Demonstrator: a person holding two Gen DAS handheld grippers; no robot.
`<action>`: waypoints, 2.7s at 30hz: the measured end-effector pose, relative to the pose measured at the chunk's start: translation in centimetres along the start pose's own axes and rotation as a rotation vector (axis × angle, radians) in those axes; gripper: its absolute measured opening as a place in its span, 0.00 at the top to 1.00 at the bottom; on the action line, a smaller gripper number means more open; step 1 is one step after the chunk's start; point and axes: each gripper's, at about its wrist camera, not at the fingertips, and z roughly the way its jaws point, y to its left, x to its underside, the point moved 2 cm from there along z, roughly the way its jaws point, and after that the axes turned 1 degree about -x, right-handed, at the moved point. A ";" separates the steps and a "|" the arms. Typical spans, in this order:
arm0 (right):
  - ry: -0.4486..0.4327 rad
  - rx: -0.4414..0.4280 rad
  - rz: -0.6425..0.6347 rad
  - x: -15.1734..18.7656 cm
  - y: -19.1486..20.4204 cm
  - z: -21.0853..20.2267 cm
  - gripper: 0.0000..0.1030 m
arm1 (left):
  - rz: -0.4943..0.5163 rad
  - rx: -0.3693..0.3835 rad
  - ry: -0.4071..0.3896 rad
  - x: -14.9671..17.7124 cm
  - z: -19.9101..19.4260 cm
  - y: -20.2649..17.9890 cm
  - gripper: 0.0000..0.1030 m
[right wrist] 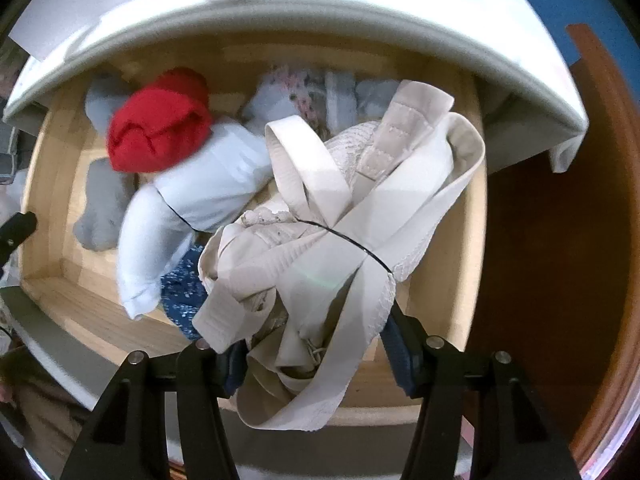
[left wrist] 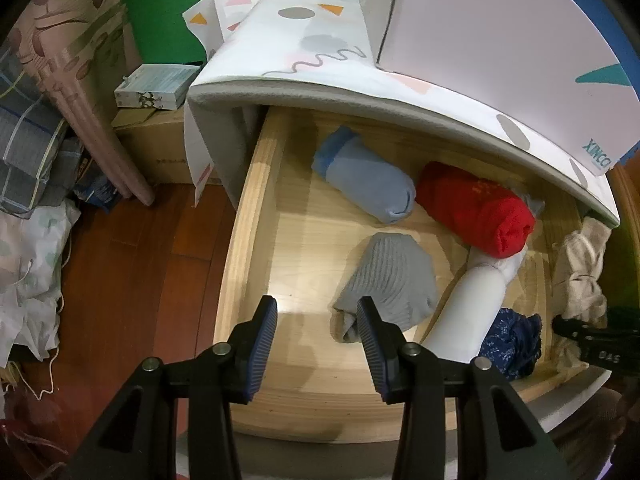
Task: Take underwear out of drawer
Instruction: 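Grasp the beige strappy underwear with the right tool and lift it, then carry the beige strappy underwear into the white box and open the right tool, then withdraw the right tool from the box back down into the drawer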
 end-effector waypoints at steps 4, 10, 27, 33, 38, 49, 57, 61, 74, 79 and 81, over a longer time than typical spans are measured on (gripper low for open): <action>-0.027 -0.026 0.013 0.3 -0.6 -2.2 0.48 | -0.001 -0.002 -0.002 0.0 0.0 -0.1 0.59; -0.052 -0.054 0.009 0.8 -1.7 -5.6 0.49 | -0.002 -0.002 0.001 0.0 0.0 0.1 0.59; -0.150 -0.080 -0.061 2.5 -0.2 -12.1 0.51 | -0.005 -0.002 -0.004 0.0 0.0 0.5 0.59; -0.242 -0.102 -0.065 1.0 -0.1 -17.4 0.51 | -0.007 0.000 -0.006 0.0 -0.1 0.5 0.59; -0.338 -0.101 -0.045 -2.4 -0.6 -21.8 0.50 | -0.007 -0.002 -0.012 -0.1 -0.2 0.4 0.59; -0.385 -0.017 0.012 -14.0 -2.3 -23.0 0.50 | -0.034 0.015 -0.018 -0.2 -0.2 0.8 0.59; -0.296 0.003 0.025 -19.1 -2.1 -18.5 0.49 | -0.037 0.026 -0.031 -0.2 -0.5 0.8 0.59; -0.269 0.013 0.032 -20.1 -2.4 -16.3 0.46 | -0.037 0.029 -0.038 -0.3 -0.6 0.7 0.59; -0.292 0.028 0.012 -18.3 -2.6 -18.1 0.28 | -0.031 0.027 -0.020 -0.4 -0.2 0.6 0.59; -0.297 -0.012 -0.034 -14.1 -1.7 -20.5 0.27 | -0.027 0.020 -0.025 -0.3 -0.3 0.4 0.59; -0.290 -0.032 -0.052 -12.4 -1.7 -20.7 0.27 | -0.020 0.015 -0.020 -0.3 -0.2 0.4 0.59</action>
